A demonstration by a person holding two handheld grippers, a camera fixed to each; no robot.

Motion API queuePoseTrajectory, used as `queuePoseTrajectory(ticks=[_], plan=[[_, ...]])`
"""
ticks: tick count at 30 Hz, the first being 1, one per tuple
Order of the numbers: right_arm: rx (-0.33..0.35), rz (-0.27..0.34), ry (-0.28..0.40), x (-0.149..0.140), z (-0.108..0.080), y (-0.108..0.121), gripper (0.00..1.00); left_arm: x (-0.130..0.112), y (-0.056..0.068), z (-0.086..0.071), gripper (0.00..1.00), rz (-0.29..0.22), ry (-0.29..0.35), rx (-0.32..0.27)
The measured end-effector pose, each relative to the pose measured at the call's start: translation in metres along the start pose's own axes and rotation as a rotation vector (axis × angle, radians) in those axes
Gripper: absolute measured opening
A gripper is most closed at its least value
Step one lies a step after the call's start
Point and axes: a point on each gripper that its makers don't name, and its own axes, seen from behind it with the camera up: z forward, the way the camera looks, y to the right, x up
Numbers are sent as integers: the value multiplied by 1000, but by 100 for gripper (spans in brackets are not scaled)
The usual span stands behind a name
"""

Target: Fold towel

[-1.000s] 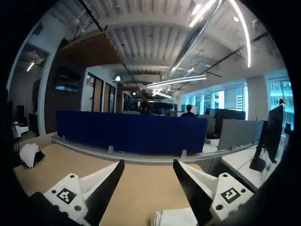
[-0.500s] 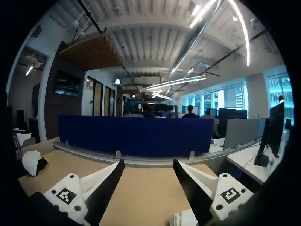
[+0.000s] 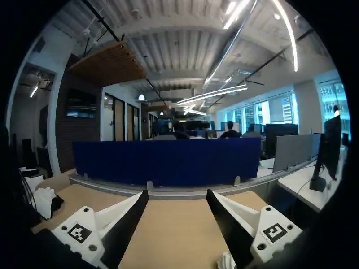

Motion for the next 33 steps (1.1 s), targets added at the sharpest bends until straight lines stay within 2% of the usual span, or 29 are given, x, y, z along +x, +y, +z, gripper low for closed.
queuePoseTrajectory(ticks=[6,12,21,27,33], plan=[[10,18,4,9,3,-9,100,-10,-8,2,89,-1,7,11],[1,7,3,14,2,-8,100,-22,-15,0,89,1,13,22],[-10,-20,8,15,0,-8,100,-59,-23,-2,89,-4,11,31],[-6,-19,7,-3,0,-12,100,-89,-28,-3,89,-7,12,32],[-3,-7,20,-31,6,-17,100,-132,-33,-2,89,-19,6,38]])
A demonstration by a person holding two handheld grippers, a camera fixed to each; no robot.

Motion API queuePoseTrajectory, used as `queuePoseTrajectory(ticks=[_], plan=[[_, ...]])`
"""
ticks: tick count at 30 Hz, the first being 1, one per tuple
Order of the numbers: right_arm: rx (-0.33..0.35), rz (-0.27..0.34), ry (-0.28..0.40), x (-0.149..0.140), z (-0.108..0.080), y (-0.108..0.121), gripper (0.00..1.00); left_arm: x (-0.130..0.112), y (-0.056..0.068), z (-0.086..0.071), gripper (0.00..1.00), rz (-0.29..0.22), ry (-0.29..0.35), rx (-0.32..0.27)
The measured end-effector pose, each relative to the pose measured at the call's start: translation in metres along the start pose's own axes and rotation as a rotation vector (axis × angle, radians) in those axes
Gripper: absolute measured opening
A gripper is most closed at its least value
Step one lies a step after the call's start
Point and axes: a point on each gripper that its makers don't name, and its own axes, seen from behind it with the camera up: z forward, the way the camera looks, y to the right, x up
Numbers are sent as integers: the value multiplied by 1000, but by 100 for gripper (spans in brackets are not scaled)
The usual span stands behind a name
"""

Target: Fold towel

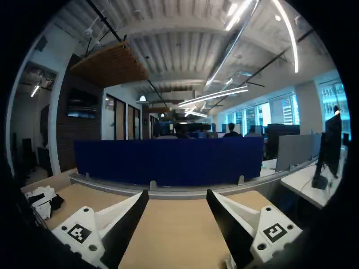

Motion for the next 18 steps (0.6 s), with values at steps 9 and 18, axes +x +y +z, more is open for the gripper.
queuePoseTrajectory(ticks=[9,18], plan=[[2,6,-2,-27,3,-1,100,-49,-2,4,89,0,-2,6],[1,-14,-4,-38,1,2,100,-65,-9,6,89,5,17,19]])
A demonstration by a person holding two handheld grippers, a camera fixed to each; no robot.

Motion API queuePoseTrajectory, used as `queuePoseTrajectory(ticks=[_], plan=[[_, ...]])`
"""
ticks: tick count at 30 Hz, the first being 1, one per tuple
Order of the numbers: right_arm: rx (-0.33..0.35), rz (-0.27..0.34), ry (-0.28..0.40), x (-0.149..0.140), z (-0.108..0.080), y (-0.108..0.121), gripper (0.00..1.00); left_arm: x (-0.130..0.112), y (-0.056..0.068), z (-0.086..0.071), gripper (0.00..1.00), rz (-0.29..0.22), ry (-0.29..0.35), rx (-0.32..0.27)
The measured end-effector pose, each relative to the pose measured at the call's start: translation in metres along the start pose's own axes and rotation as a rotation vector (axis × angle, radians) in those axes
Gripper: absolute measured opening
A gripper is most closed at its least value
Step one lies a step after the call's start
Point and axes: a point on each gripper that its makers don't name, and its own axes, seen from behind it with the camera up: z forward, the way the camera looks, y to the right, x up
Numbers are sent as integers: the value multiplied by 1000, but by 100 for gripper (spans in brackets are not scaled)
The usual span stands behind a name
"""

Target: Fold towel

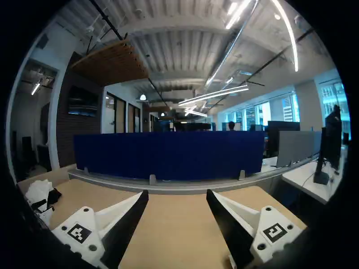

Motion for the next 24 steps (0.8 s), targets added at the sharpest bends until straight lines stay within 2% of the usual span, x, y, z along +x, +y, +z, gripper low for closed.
queuePoseTrajectory(ticks=[9,24], plan=[[-3,5,-3,3,2,-1,100,-8,-9,2,89,-46,0,13],[-15,1,-5,6,-1,10,100,-8,-3,-1,89,-29,17,7]])
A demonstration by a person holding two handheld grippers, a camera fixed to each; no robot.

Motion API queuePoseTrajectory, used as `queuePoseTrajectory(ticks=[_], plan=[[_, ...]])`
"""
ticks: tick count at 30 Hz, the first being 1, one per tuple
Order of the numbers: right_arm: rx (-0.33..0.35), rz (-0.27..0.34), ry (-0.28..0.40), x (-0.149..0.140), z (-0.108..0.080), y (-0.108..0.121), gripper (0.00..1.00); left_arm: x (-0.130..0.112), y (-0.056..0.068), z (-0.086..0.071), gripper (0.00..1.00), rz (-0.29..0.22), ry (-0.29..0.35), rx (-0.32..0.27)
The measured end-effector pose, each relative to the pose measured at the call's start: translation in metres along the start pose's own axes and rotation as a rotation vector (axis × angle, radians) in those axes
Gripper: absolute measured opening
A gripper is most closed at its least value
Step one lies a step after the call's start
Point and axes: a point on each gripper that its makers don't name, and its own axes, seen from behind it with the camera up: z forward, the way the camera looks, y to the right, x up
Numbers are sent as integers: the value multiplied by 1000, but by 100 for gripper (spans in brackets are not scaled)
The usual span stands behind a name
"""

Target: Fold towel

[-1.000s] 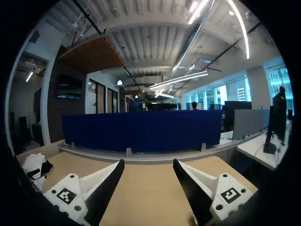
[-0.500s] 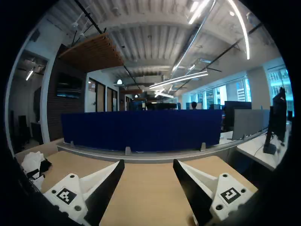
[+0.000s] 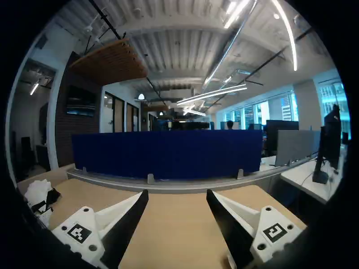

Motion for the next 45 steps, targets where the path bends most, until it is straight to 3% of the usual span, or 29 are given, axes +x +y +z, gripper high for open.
queuePoseTrajectory(ticks=[15,21,30,39,45], plan=[[-24,-25,49,19,-7,24,100,1,1,-2,90,5,1,1],[-44,-15,54,13,-6,36,100,0,1,-2,89,4,1,1],[-46,11,42,-25,-1,44,100,1,1,-2,89,4,1,1],[-35,-36,36,-73,-2,49,100,1,0,-2,89,4,1,1],[-40,7,26,-109,-6,53,100,1,0,-2,89,5,1,1]])
